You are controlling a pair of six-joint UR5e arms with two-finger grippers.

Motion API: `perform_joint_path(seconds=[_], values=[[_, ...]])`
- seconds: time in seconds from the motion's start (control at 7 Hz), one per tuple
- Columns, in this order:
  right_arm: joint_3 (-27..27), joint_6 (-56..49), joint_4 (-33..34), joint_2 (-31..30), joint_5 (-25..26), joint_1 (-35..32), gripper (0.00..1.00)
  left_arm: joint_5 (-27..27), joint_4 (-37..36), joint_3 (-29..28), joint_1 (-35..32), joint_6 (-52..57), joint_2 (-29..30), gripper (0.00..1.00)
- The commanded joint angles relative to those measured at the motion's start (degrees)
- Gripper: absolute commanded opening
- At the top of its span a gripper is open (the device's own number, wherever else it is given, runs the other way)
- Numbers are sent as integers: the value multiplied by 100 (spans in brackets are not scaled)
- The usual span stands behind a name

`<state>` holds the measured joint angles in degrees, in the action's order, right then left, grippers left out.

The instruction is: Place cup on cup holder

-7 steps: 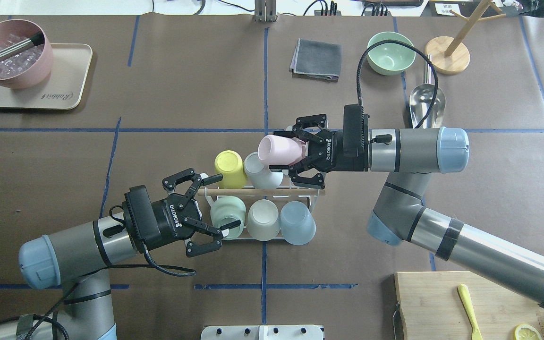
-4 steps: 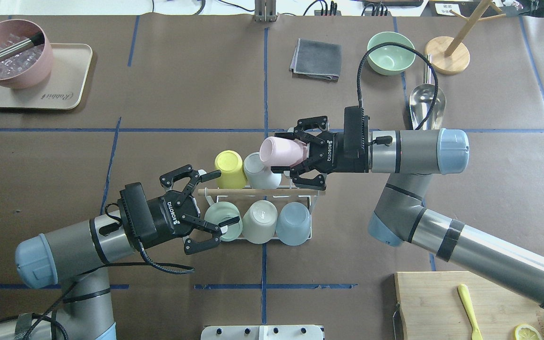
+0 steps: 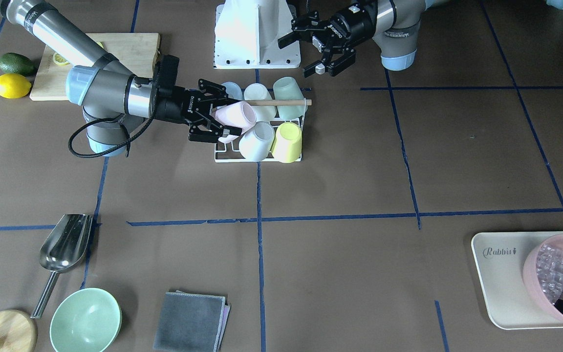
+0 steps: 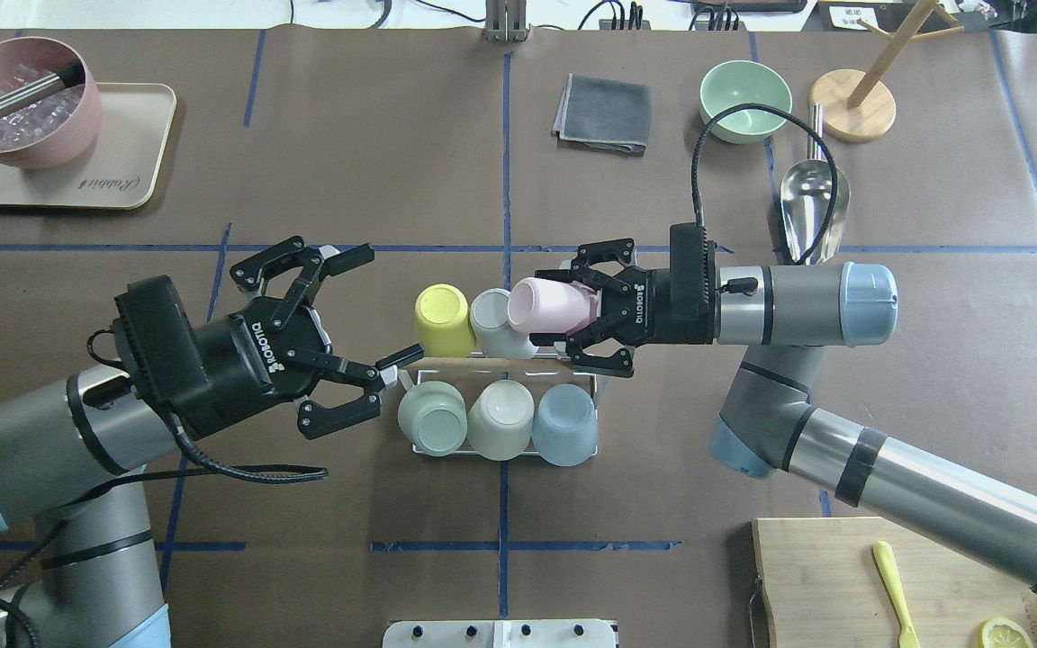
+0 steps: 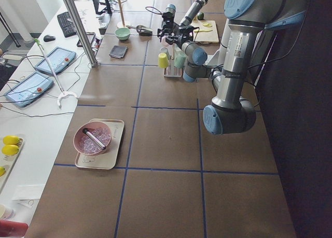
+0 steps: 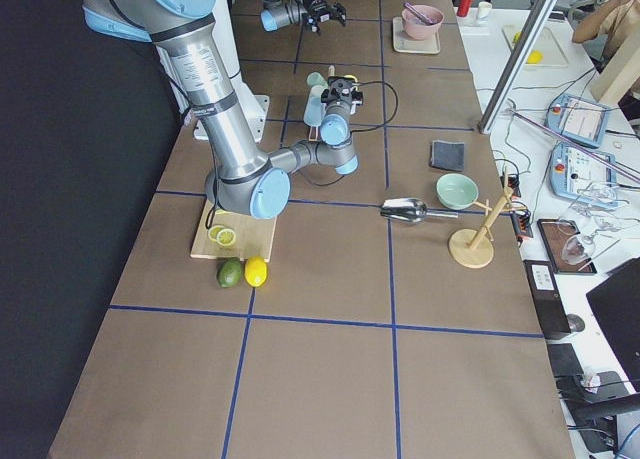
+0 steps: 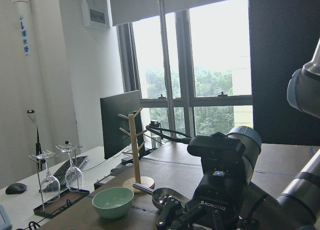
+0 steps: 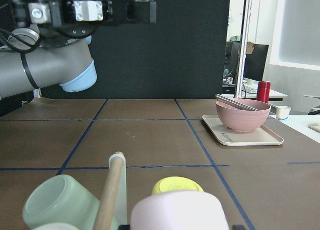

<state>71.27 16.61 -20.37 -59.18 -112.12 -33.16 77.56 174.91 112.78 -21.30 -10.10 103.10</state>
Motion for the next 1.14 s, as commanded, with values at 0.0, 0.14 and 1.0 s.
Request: perform_joint_path(seconds=[0.0,0.14,1.0], values=[[9,78,-28,-75,6,-23,99,-4,-1112,848,-172,-1,-577,100],[9,79,-28,-110,-3,-76,100,-4,-1413,973,-181,-236,-824,100],[53,1130,425,82,-362,-1067,100,84,-4872,1843,-743,-1476,-1231,100]])
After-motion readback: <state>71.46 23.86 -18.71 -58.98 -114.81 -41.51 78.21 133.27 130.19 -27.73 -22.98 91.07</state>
